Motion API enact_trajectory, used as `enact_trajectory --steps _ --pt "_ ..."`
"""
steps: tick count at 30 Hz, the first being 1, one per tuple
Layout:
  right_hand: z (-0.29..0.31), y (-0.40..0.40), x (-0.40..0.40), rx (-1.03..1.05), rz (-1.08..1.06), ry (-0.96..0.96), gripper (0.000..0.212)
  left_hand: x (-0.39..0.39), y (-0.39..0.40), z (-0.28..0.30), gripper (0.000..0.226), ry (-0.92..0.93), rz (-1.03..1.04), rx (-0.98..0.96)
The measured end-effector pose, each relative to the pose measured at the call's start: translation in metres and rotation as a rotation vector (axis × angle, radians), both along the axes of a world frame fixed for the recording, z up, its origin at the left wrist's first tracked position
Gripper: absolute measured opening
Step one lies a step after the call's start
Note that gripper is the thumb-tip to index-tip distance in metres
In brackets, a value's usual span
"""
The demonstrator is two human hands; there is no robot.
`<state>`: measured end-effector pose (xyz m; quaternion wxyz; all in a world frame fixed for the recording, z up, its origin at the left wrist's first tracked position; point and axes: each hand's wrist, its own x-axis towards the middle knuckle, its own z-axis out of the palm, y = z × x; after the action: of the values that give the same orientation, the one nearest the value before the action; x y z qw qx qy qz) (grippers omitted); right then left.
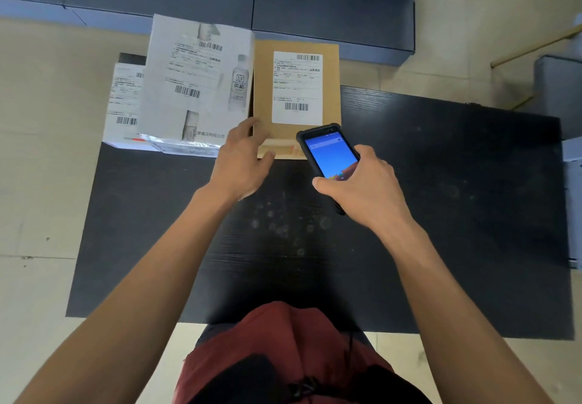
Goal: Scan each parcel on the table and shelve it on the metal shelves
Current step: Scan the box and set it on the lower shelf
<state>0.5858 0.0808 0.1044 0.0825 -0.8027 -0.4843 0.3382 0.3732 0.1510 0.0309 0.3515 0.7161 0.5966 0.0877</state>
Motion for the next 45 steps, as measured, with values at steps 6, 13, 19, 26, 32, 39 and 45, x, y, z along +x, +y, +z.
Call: enact_trajectory --steps 6,13,19,26,32,39,45 --pt "-0.002 -0.001 -0.009 -0.060 0.023 -0.033 0.064 -0.002 -0.005 -0.007 0.048 0.099 -0.087 0.034" --pt "-0.005 -0.007 -0.012 -0.070 0.016 -0.078 0.067 -0.007 -0.004 -0.010 0.048 0.060 -0.089 0.017" --pt "-0.005 -0.011 -0.012 -0.062 -0.011 -0.087 0.076 -0.008 -0.006 -0.013 0.051 0.032 -0.087 0.015" --pt "-0.007 -0.019 -0.010 -0.024 -0.048 -0.067 0.089 -0.010 -0.008 -0.018 0.056 0.022 -0.095 0.017" --pt "-0.039 -0.040 -0.016 -0.062 -0.041 -0.082 0.102 -0.011 -0.011 -0.019 0.060 0.010 -0.098 0.009" --pt "-0.108 -0.072 -0.043 -0.086 0.015 -0.181 0.107 -0.023 -0.020 -0.018 0.058 -0.054 -0.020 -0.012" --pt "-0.147 -0.079 -0.062 -0.106 0.049 -0.232 0.110 -0.037 -0.025 -0.015 0.052 -0.057 -0.004 0.003"
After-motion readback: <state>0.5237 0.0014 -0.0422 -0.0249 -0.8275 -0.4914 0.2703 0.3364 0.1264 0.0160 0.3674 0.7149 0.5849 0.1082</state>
